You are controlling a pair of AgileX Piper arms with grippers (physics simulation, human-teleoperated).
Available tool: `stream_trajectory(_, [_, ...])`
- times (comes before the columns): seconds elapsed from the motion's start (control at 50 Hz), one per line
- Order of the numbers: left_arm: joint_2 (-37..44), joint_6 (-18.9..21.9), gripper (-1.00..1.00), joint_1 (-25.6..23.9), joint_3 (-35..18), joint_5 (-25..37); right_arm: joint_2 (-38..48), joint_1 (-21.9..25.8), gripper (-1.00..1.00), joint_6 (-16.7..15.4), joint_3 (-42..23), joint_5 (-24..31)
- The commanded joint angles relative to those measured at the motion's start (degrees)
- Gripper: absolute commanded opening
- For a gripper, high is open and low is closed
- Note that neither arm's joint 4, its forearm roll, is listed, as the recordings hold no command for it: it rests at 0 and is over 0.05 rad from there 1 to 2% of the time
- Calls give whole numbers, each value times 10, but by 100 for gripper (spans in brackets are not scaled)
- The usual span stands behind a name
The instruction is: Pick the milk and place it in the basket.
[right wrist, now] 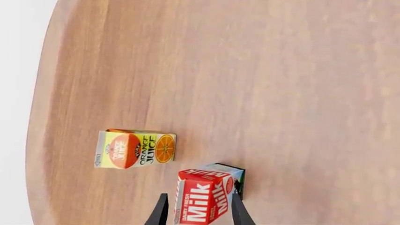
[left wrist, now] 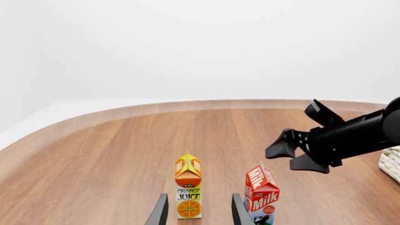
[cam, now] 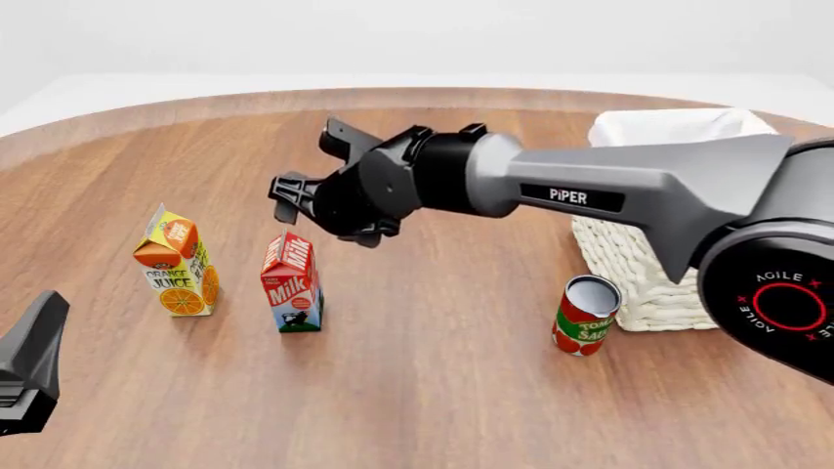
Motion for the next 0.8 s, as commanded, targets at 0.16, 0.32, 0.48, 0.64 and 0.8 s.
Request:
stream_trajectory(0.16, [0, 0, 100, 0, 0, 0, 12, 3, 100, 3, -3, -5])
stream_trajectory(0.32, [0, 0, 100, 0, 0, 0, 17, 7, 100, 4, -4, -7])
stream_trajectory(0.48, [0, 0, 100, 0, 0, 0, 21, 10, 100, 6, -6, -8])
stream_trajectory(0.64, [0, 0, 100, 0, 0, 0, 26, 11, 100, 9, -7, -10])
stream_trajectory(0.8, [0, 0, 100, 0, 0, 0, 30, 13, 100, 11, -10, -10])
